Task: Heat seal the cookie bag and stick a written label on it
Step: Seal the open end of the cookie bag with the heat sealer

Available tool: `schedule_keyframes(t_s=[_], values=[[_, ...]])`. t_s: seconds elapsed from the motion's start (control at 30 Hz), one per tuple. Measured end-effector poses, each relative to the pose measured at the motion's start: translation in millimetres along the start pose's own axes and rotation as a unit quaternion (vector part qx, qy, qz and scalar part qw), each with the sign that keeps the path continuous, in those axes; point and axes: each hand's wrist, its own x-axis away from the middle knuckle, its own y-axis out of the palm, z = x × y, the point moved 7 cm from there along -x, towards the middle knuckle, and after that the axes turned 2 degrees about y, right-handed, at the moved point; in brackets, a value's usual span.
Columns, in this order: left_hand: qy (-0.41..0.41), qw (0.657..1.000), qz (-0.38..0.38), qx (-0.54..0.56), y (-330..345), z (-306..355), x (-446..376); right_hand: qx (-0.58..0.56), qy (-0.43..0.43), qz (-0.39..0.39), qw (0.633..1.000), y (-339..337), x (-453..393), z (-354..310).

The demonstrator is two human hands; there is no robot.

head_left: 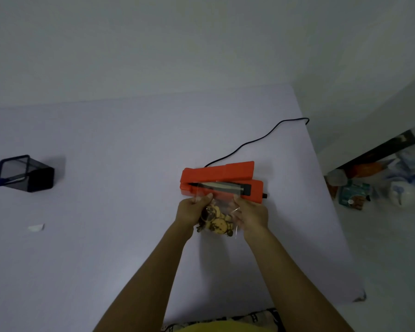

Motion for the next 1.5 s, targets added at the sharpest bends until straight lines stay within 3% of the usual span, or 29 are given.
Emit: schedule_keyframes(t_s=[0.27, 0.4, 0.47, 0.53, 0.63, 0.73, 1.0, 1.2, 1.3, 1.5], values=[[0.011, 1.000, 0.013, -0.004, -0.9, -0.5, -4.0, 0.050, -0.008, 0.015, 0.999, -3.0, 1.9, -2.1], [0.005, 1.000, 0.019, -0.002, -3.0, 0.4, -5.0, 0.158, 0.013, -0.041, 0.986, -4.6, 11.0, -15.0], [0.002, 1.000, 0.020, 0.000, -4.0, 1.7, -4.9, 0.295, -0.072, -0.003, 0.953, -12.7, 16.3, -35.5], [0.001, 1.000, 0.020, 0.005, -4.1, 2.8, -4.9, 0.379, -0.224, 0.091, 0.893, -20.4, 32.6, -69.5], [0.005, 1.000, 0.017, 0.024, -2.8, 2.9, -5.9, 0.308, -0.376, 0.145, 0.862, -23.6, 68.0, -113.2], [0.003, 0.999, 0.012, 0.033, -1.0, 1.2, -6.8, 0.256, -0.433, 0.078, 0.861, -14.6, 93.1, -137.8], [0.001, 0.999, 0.010, 0.037, 1.4, 0.3, -8.1, 0.329, -0.499, 0.051, 0.800, 15.3, 119.4, -158.7], [0.012, 0.999, 0.002, 0.040, 3.7, 2.0, -9.2, 0.409, -0.391, 0.051, 0.823, 15.0, 96.3, -147.4], [0.017, 0.999, -0.002, 0.042, 5.1, 2.6, -10.0, 0.392, -0.419, 0.036, 0.818, 25.2, 107.3, -157.3], [0.014, 0.999, 0.002, 0.028, 5.7, 0.7, -15.7, 0.400, -0.487, -0.002, 0.776, 60.3, 136.0, -180.2]])
